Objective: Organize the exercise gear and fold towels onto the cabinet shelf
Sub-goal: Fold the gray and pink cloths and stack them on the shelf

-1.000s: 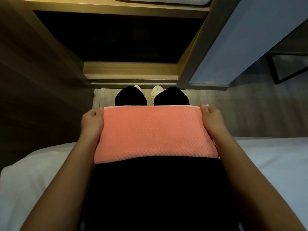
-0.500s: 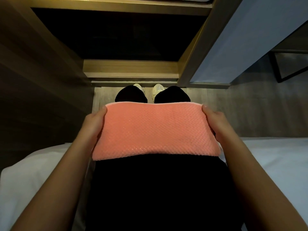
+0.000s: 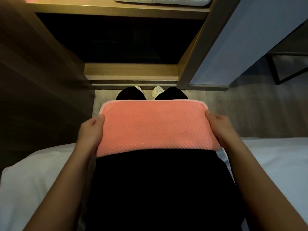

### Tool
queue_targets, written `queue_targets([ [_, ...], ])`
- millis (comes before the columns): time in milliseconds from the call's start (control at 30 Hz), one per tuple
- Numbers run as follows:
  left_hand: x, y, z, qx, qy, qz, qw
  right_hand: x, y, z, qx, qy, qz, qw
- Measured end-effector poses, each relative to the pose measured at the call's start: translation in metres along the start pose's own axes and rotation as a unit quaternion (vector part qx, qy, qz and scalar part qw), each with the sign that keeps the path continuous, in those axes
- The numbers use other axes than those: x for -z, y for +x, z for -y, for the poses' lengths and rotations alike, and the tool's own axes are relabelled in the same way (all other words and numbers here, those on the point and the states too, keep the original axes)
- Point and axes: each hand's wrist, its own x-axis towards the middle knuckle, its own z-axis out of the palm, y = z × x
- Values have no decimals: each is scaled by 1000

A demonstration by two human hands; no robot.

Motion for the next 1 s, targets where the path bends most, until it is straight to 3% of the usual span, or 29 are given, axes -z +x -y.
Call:
queue_targets([
  [100,5,-6,11,51,-5,51,997,5,-11,-11,-76,32,68,994],
  [200,3,-14,12,-16,59,16,998,-3,-20,-15,33,-52,-7,998],
  [300,10,-19,-2,-71,54,-37,995,-6,-28,-4,125,-80,-79,986],
  [467,30,-18,-22,-129,36,-101,986,7,-30,15,183,-49,-114,975],
  [567,27,-15,-23,-125,42,-96,987,7,-25,17,187,-45,-122,974],
  [833,4,-13,23,-42,86,-14,995,-8,-22,-28,71,-99,-31,992],
  [1000,13,11,2,48,42,85,994,5,0,2,-87,36,97,991],
])
